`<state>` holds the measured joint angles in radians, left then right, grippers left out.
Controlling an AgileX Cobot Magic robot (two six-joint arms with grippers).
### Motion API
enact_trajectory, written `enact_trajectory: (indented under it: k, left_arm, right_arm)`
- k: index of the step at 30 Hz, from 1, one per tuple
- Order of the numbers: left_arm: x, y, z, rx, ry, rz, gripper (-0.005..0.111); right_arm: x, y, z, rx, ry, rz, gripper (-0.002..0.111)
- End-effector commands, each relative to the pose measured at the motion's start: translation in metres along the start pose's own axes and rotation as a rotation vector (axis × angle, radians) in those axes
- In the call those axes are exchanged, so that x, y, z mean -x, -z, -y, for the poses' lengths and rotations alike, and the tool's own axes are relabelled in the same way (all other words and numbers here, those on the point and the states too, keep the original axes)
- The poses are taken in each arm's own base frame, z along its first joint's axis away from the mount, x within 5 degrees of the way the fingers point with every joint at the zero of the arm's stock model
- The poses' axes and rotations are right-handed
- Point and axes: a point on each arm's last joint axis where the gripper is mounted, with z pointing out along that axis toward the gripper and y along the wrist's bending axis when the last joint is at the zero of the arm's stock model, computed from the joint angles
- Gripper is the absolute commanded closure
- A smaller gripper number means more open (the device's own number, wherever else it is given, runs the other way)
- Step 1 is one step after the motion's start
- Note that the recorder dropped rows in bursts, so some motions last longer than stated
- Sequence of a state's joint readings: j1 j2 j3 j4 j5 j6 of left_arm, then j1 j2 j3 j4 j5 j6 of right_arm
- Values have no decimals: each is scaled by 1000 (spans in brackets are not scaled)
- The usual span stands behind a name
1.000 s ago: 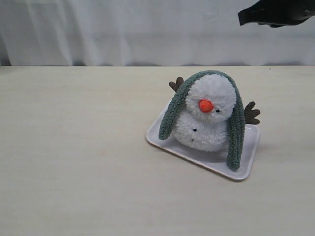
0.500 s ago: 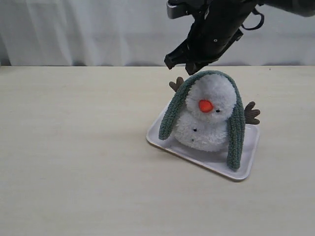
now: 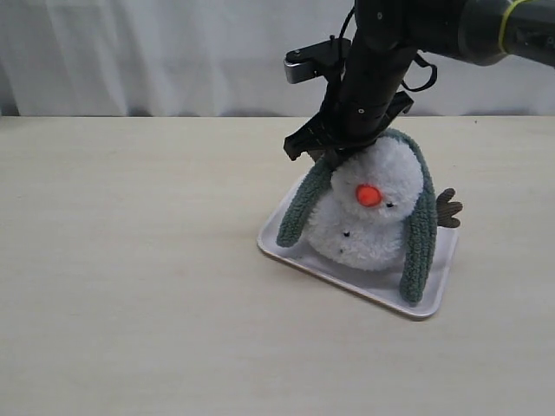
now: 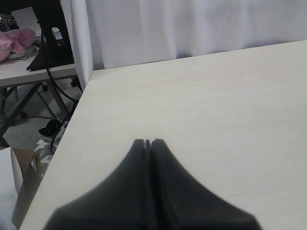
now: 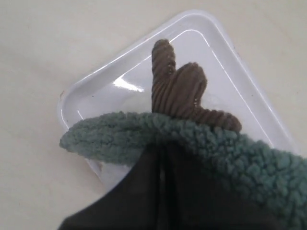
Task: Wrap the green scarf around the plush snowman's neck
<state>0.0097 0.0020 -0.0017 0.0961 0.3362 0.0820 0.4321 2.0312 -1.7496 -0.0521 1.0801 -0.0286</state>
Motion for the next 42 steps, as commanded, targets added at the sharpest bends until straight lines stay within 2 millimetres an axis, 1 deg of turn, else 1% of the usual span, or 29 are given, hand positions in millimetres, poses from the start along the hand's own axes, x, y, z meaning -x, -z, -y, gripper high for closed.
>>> enact_trajectory:
  k: [1, 4, 6, 9, 11, 12, 13, 16, 18, 20, 21, 22, 24, 25, 26, 27, 28, 30, 31, 34, 36, 37, 40, 42]
  left_arm:
    - [1, 0, 0, 1, 3, 13, 107]
    - [1, 0, 0, 1, 3, 13, 107]
    - [1, 0, 0, 1, 3, 13, 107]
    - [1, 0, 0, 1, 3, 13, 107]
    - [1, 0, 0, 1, 3, 13, 107]
    - [1, 0, 0, 1, 3, 13, 107]
    - [1, 0, 0, 1, 3, 13, 107]
    - [1, 0, 0, 2, 1, 13, 107]
    - [1, 0, 0, 2, -1, 13, 107]
    - [1, 0, 0, 2, -1, 13, 107]
    - [1, 0, 0, 2, -1, 13, 107]
    - [1, 0, 0, 2, -1, 13, 107]
    - [1, 0, 0, 2, -1, 13, 107]
    - [1, 0, 0, 2, -1, 13, 107]
    - [1, 0, 0, 2, -1, 13, 107]
    - [1, 0, 0, 2, -1, 13, 107]
    - [1, 0, 0, 2, -1, 13, 107]
    - [1, 0, 0, 2, -1, 13, 107]
    - [1, 0, 0, 2, -1, 13, 107]
    - [1, 0, 0, 2, -1, 13, 107]
    - [1, 0, 0, 2, -1, 13, 107]
    - [1, 0, 0, 2, -1, 13, 107]
    - [1, 0, 0, 2, 1, 13, 107]
    - [1, 0, 0, 2, 1, 13, 107]
  right_arm:
    - [-5, -3, -2, 16, -14, -58, 104]
    - [-6, -3, -5, 49, -9, -71, 104]
    - [-4, 1, -6, 71, 6, -59, 104]
    - [-1, 13, -7, 86, 5, -23, 104]
    - [2, 25, -7, 91, 2, 14, 104]
    - [2, 31, -8, 101, 7, 26, 102]
    - [1, 36, -9, 117, 25, 39, 98]
    - [-1, 47, -15, 177, 108, 54, 81]
    - [-3, 53, -20, 175, 186, 55, 70]
    - [-4, 58, -23, 100, 243, 55, 60]
    - [-3, 60, -21, 45, 224, 63, 57]
    - [-1, 63, -16, -34, 166, 86, 56]
    - [2, 68, -2, -189, 49, 130, 57]
    - [2, 71, 3, -247, 15, 141, 59]
    - [3, 72, 7, -287, -19, 152, 64]
    - [3, 73, 8, -303, -37, 158, 70]
    - [3, 72, 8, -297, -38, 155, 83]
    - [3, 70, 4, -263, -9, 152, 101]
    - [5, 69, 2, -231, -1, 162, 104]
    - [8, 61, 2, -199, -25, 142, 104]
    - [12, 54, 4, -174, -48, 96, 104]
    - [13, 46, 5, -164, -51, 45, 104]
    - [25, 35, 8, -174, -54, 45, 104]
    - [30, 28, 9, -188, -49, 46, 104]
